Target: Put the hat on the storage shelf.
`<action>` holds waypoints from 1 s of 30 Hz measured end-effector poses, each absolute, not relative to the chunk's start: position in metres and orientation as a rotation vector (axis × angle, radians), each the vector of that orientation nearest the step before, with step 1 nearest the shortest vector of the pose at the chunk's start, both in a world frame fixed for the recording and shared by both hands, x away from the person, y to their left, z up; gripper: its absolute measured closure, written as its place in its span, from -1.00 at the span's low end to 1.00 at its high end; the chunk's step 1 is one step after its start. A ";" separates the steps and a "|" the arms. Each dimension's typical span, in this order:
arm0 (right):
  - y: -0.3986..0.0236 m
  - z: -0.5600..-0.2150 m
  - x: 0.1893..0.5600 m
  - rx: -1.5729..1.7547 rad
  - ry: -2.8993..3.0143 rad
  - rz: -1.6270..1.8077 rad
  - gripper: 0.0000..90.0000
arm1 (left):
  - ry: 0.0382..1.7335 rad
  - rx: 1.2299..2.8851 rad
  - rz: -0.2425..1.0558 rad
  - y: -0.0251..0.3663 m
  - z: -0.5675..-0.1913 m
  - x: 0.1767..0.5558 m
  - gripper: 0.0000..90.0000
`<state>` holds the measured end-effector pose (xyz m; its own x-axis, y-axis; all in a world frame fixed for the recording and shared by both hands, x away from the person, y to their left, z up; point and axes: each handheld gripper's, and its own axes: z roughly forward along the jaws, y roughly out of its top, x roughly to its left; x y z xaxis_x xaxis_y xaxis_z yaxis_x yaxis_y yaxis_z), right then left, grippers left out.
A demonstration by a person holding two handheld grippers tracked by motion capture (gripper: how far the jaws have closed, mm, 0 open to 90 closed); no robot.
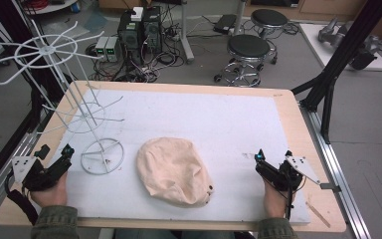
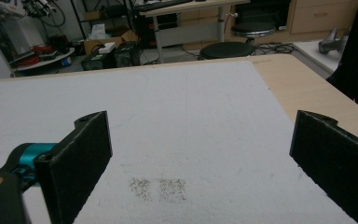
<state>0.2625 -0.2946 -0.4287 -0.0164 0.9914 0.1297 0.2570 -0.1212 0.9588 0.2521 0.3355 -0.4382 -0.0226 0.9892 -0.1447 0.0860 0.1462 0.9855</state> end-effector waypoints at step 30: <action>-0.295 -0.429 0.262 1.496 1.352 1.201 -0.90 | 1.355 1.153 1.064 0.336 -0.438 0.252 -0.38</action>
<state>0.2620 -0.2948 -0.4288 -0.0098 0.9896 0.1434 0.2590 -0.1360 0.9563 0.2521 0.3358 -0.4385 -0.0230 0.9884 -0.1501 0.0889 0.1516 0.9844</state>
